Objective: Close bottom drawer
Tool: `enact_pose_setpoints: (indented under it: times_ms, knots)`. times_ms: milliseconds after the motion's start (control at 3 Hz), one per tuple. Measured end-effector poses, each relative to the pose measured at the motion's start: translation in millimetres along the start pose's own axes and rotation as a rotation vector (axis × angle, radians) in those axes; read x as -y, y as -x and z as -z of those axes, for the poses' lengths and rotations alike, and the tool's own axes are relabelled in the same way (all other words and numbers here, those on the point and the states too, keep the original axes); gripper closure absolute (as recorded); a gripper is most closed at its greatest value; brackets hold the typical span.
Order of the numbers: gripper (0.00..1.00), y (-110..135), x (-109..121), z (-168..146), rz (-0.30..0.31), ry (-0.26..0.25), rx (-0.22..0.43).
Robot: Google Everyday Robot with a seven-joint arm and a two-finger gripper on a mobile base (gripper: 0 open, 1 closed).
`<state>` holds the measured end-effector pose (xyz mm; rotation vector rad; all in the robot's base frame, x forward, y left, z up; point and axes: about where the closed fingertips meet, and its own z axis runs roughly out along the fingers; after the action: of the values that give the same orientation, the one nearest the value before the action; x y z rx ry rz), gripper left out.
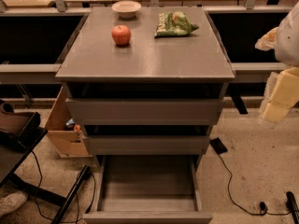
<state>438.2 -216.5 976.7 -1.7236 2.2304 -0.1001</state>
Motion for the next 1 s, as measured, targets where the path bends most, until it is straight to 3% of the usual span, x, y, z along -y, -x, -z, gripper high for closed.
enact_pose_setpoints:
  times_ms: [333,667,1000]
  knots:
    - [0.00,0.8,-0.1,0.5,0.001,-0.006,0.004]
    - [0.00,-9.6,-12.8,-23.5,-0.026,0.005,0.020]
    - [0.00,-37.1,-61.4,-78.5,-0.112,-0.009,0.082]
